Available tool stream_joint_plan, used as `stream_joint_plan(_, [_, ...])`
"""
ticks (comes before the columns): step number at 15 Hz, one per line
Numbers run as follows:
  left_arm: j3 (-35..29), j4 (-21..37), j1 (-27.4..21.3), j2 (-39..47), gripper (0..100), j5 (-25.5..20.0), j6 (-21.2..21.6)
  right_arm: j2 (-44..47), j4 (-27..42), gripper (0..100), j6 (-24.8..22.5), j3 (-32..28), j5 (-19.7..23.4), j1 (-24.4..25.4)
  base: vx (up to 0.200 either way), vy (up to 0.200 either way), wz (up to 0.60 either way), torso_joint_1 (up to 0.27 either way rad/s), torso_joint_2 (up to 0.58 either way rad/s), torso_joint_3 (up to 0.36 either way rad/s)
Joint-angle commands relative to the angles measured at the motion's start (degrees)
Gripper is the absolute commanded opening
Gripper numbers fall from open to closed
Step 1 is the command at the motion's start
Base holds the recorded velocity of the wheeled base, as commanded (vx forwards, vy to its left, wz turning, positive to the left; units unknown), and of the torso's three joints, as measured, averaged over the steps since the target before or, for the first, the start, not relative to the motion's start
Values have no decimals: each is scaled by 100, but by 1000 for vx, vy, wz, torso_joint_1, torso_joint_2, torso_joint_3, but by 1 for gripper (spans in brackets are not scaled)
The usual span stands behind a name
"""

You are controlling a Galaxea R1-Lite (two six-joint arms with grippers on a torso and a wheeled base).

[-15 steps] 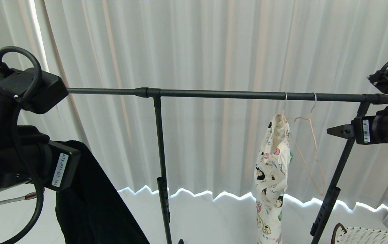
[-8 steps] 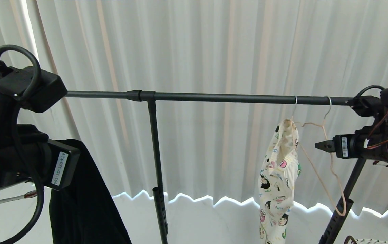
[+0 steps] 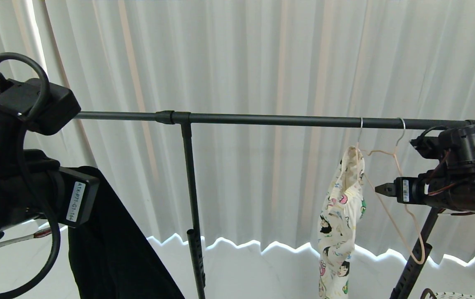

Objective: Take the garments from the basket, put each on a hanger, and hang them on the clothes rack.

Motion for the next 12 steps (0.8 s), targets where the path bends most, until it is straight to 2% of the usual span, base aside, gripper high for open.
stream_joint_plan(1, [12,3,8,2,0,-6,0,194,2,100,-9,37,6,-6,0,0,0,0,0,0])
stream_joint_plan(7, [47,3,0,2,0,3,-9,370,-24,100,-9,37,32,-33,0,0,0,0,0,0])
stream_joint_plan(8, [47,3,0,2,0,-6,-9,405,-24,0,-9,37,32,-50,0,0,0,0,0,0])
stream_joint_plan(12, [47,3,0,2,0,3,0,467,-24,0,0,37,32,-68,0,0,0,0,0,0])
